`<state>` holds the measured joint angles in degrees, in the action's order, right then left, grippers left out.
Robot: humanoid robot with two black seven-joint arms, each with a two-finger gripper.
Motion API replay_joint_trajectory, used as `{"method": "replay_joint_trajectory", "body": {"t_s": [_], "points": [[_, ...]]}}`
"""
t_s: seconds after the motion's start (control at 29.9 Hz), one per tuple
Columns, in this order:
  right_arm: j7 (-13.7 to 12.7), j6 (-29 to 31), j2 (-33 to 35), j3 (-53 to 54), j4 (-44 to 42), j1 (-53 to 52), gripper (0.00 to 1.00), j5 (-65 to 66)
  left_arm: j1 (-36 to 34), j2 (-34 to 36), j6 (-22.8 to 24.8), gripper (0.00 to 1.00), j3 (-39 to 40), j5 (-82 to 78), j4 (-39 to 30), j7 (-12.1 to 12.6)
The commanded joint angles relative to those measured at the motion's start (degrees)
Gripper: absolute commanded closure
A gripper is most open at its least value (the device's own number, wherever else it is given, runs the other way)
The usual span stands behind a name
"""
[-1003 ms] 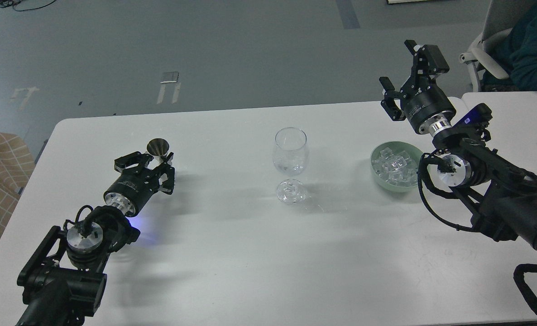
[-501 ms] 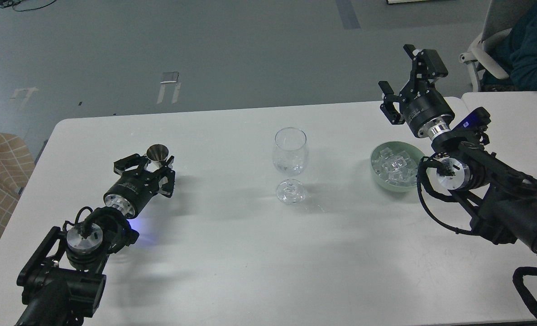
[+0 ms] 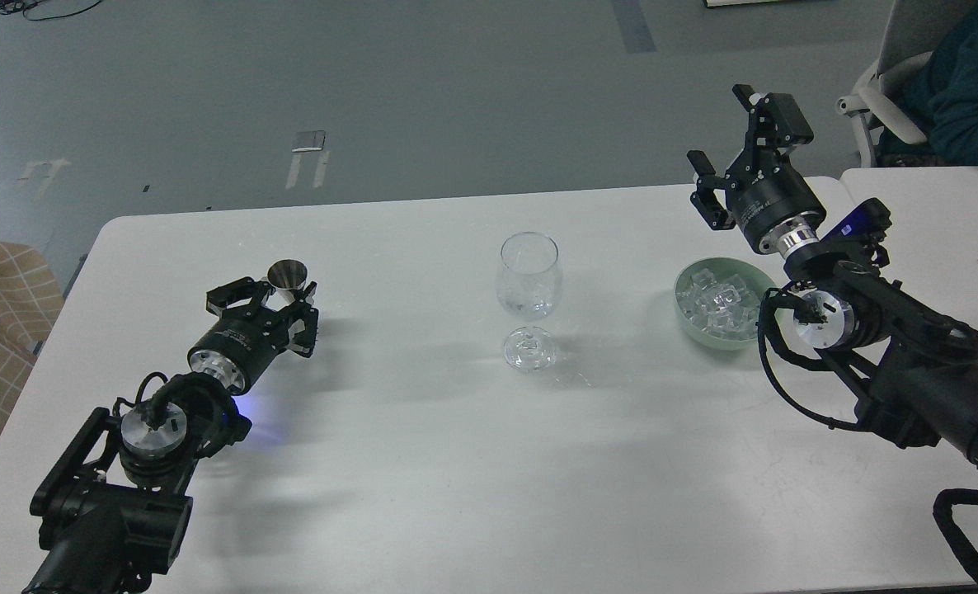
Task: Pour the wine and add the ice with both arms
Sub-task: 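Lower the jigger onto the table and open the left gripper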
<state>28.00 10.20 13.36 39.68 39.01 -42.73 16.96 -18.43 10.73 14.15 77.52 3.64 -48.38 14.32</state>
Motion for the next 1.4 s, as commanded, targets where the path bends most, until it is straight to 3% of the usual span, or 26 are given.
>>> {"method": "replay_joint_trajectory", "body": {"t_s": [0.0, 0.07, 0.23, 0.4, 0.64, 0.94, 1.2, 1.37], "points": [[0.00, 0.00, 0.00, -0.04, 0.01, 0.02, 0.00, 0.00, -0.29, 0.09, 0.00, 0.51, 0.00, -0.03, 0.83, -0.09], [0.00, 0.00, 0.00, 0.05, 0.01, 0.02, 0.00, 0.00, -0.29, 0.09, 0.08, 0.50, 0.00, -0.03, 1.01, -0.17], [0.00, 0.00, 0.00, -0.04, 0.01, 0.02, 0.00, 0.00, -0.29, 0.17, 0.08, 0.30, 0.00, -0.03, 1.18, -0.18], [0.00, 0.00, 0.00, -0.04, 0.01, 0.02, 0.00, 0.00, -0.29, 0.17, 0.43, 0.03, 0.09, -0.03, 1.53, 0.09], [0.00, 0.00, 0.00, -0.04, 0.10, -0.07, 0.00, 0.00, -0.03, 0.35, 1.22, 0.02, 0.09, -0.12, 1.71, 0.88], [0.00, 0.00, 0.35, 0.05, 0.45, -0.07, 0.00, 0.00, 5.24, 4.56, 11.14, 0.02, 0.79, -0.03, 0.83, 7.55], [0.00, 0.00, 3.95, -0.04, 4.93, 0.19, 0.00, 0.00, 8.93, 9.66, 13.85, 0.02, 1.32, 0.67, 0.92, 8.44], [0.00, 0.00, 13.26, -2.84, 12.13, 0.81, 0.00, 4.82, 11.22, 13.88, 13.85, 0.02, 1.32, -0.03, 2.15, 7.91]]}}
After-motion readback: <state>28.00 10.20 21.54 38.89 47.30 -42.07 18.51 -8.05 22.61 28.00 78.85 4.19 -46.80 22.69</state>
